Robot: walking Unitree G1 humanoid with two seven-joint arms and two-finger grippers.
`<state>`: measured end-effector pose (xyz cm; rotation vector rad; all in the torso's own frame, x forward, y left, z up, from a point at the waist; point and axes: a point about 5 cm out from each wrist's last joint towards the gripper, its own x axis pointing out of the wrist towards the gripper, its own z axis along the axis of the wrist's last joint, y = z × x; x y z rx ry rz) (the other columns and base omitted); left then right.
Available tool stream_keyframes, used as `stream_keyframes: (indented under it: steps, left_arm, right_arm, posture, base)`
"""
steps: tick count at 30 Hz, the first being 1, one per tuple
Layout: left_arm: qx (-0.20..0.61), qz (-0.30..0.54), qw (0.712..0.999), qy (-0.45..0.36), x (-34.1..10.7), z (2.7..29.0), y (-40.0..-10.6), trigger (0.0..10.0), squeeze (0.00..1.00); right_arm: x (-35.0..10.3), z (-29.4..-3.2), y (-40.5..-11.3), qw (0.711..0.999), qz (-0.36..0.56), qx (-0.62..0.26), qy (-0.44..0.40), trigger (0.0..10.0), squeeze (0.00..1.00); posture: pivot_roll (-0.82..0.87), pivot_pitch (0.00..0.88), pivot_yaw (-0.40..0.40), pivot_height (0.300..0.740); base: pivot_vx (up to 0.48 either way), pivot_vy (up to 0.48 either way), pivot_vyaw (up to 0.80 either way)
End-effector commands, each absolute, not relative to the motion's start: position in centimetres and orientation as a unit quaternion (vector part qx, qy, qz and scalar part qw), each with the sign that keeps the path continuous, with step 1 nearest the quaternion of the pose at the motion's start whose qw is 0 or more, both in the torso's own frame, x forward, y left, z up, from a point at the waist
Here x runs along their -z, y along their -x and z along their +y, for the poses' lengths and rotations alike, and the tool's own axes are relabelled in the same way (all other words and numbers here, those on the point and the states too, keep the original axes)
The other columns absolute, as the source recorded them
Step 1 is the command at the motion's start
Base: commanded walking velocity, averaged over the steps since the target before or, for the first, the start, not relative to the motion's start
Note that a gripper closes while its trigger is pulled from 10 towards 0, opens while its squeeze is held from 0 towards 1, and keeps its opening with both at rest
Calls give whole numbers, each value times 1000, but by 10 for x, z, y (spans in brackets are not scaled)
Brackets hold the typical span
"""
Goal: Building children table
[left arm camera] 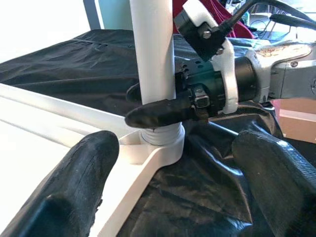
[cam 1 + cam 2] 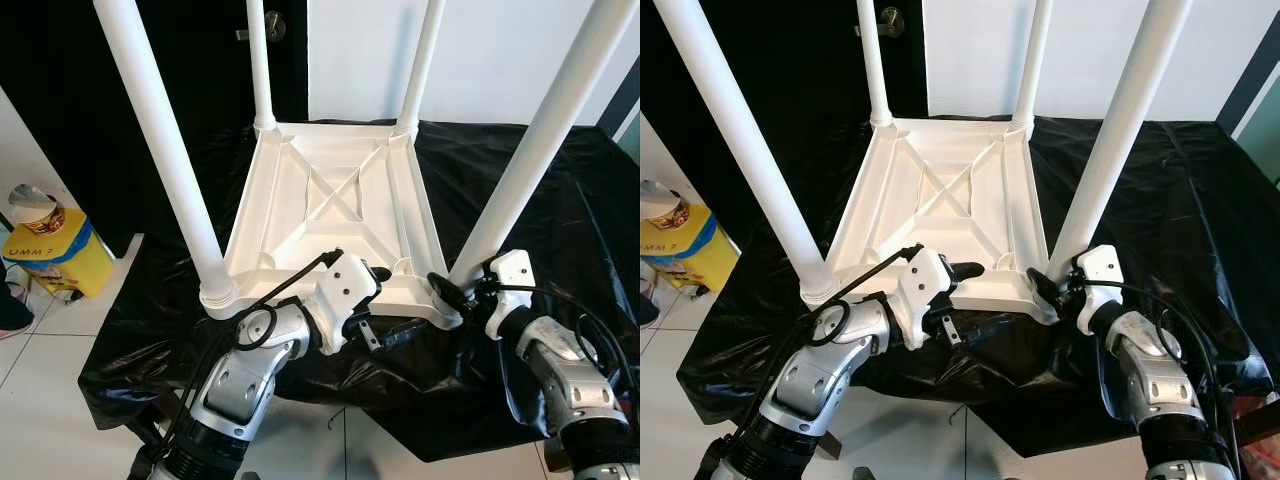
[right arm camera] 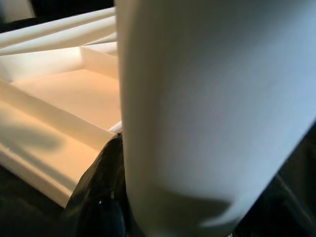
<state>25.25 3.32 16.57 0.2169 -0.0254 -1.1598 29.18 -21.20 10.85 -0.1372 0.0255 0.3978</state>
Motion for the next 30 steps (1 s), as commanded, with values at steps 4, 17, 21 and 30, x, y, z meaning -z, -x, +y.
stream_keyframes:
  steps: [4, 17, 21, 30]
  left_arm:
    - [540, -11, 835, -101, -164, 30, -253, 10000, 0]
    - [546, -8, 832, -98, -162, 28, -251, 10000, 0]
    - [546, -8, 832, -97, -162, 28, -251, 10000, 0]
    - [544, -7, 834, -92, -162, 27, -249, 10000, 0]
  right_arm:
    - [-91, -221, -288, 986, 55, -135, 77, 10000, 0]
    - [-91, -207, -281, 999, 35, -35, 20, 10000, 0]
    - [-91, -203, -280, 999, 30, -12, 17, 10000, 0]
    - [-88, -179, -275, 998, 22, 61, -11, 10000, 0]
  posture:
    - [-88, 0, -25, 740]
    - [-93, 0, -31, 740]
    - [-93, 0, -33, 740]
    - [-90, 0, -48, 740]
  base:
    - [0, 0, 0]
    - [0, 0, 0]
    - [0, 0, 0]
    - [0, 0, 0]
